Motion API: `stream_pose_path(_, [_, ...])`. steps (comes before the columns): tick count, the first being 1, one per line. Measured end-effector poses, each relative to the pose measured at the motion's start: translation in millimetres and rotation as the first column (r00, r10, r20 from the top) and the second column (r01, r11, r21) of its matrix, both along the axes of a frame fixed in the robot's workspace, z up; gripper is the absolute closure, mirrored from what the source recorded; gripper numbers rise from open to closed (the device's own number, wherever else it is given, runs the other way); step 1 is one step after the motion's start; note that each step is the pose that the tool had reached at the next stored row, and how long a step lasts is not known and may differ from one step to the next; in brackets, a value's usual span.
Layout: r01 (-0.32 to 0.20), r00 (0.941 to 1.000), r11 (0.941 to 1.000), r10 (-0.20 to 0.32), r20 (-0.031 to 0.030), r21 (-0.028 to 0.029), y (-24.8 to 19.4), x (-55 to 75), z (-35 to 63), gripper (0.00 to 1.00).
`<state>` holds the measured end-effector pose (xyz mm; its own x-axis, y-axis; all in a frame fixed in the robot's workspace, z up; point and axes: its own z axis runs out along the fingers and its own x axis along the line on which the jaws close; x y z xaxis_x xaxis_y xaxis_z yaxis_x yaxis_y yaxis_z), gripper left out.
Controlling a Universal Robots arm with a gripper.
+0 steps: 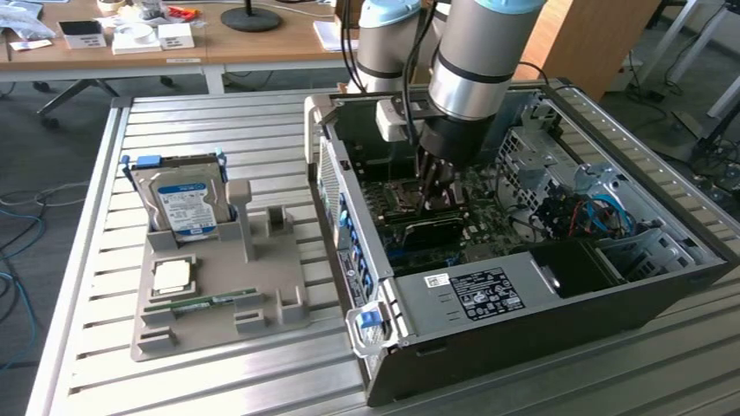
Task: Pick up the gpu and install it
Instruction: 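Press down on the gpu until it lock into place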
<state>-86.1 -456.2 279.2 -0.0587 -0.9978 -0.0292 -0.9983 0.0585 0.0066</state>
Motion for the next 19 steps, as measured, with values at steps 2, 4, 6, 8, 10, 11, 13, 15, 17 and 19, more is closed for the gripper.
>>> stream_pose_path(2, [0.000,1.0000,1.0000,0.000,0.0000,0.0000,0.8,1.0,-0.3,0.89])
stream_pose_path(4, [0.000,1.0000,1.0000,0.000,0.0000,0.0000,1.7,1.6,-0.7,0.89])
stream_pose_path(6, [0.000,1.0000,1.0000,0.000,0.0001,0.0001,2.2,1.9,-2.3,0.89])
stream_pose_path(8, [0.000,1.0000,1.0000,0.000,0.0000,0.0000,2.6,2.0,-4.9,0.89])
stream_pose_path(10, [0.000,1.0000,1.0000,0.000,0.0000,0.0000,3.1,2.0,-7.2,0.89])
stream_pose_path(11, [0.000,1.0000,1.0000,0.000,-0.0001,-0.0002,3.3,1.9,-7.9,0.89])
stream_pose_path(13, [0.000,1.0000,1.0000,0.000,0.0000,0.0000,4.0,2.0,-8.8,0.89])
stream_pose_path(15, [0.000,1.0000,1.0000,0.000,0.0001,0.0002,4.4,2.0,-9.4,0.89])
stream_pose_path(17, [0.000,1.0000,1.0000,0.000,0.0000,0.0002,4.6,2.0,-10.4,0.89])
stream_pose_path(19, [0.000,1.0000,1.0000,0.000,0.0000,0.0000,4.6,2.0,-11.1,0.89])
